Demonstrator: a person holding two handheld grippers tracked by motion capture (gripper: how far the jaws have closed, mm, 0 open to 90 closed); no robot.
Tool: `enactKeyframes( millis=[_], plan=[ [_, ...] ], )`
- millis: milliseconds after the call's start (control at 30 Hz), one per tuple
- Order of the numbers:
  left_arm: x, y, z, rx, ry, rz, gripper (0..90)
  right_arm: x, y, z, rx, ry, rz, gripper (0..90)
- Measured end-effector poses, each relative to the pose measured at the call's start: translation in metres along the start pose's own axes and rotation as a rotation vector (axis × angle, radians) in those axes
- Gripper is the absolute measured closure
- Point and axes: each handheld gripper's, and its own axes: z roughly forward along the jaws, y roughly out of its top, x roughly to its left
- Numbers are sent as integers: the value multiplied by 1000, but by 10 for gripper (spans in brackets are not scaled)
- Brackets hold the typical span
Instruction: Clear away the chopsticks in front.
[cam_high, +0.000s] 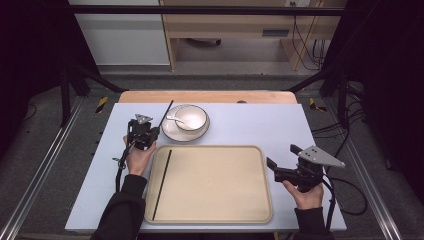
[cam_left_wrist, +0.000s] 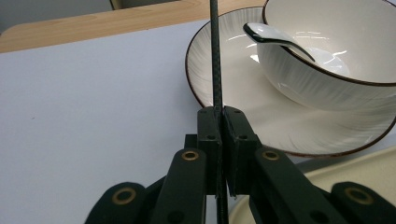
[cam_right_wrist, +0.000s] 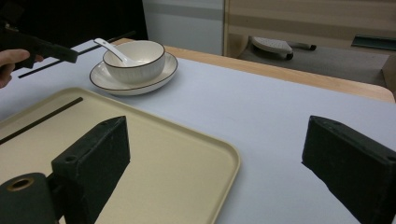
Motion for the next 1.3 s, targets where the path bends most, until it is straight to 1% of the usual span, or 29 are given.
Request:
enactKeyframes(
  millis=[100,233,300,367,433,533,667,700,767,833,900,933,1000,1067,1167,1200,1300],
  plan=[
    [0,-4,-7,1,10,-13,852,0,0,-1,0,1,-3,77],
    [0,-13,-22,-19,19,-41,852,-1,0,-1,-2,-5,0,77],
    [0,-16,-30,-23,35,-43,853,-1,0,-2,-1,-3,6,77],
    [0,-19,-39,-32,43,-54,852,-1,-1,-2,-3,-3,8,77],
    [0,-22,-46,-41,43,-72,853,-1,-1,-3,-2,-4,3,77],
    [-2,-27,-58,-58,55,-69,853,0,-1,-2,-3,-4,3,77],
    [-2,-35,-75,-88,46,-100,852,0,-1,-3,-2,-8,2,76],
    [-3,-37,-78,-95,43,-102,852,-1,-2,-3,-3,-9,2,76],
    [-5,-43,-85,-94,62,-92,852,-1,-2,-4,-3,-11,8,76],
    [-5,-47,-90,-98,68,-101,853,-1,-2,-5,-6,-9,8,76],
    [-7,-52,-97,-102,77,-105,852,-1,-2,-6,-8,-12,3,77],
    [-8,-55,-101,-105,81,-115,852,-1,-1,-7,-10,-13,7,77],
    [-9,-57,-107,-110,74,-120,852,-1,-1,-7,-14,-9,9,77],
    [-12,-59,-112,-119,81,-123,852,-1,-1,-7,-14,-9,6,77],
    [-17,-62,-118,-119,85,-120,852,0,-1,-7,-12,-6,10,77],
    [-19,-63,-119,-123,80,-128,852,0,-1,-7,-11,-7,9,76],
    [-27,-64,-124,-128,81,-137,852,0,-1,-6,-13,-5,8,77]
  ],
)
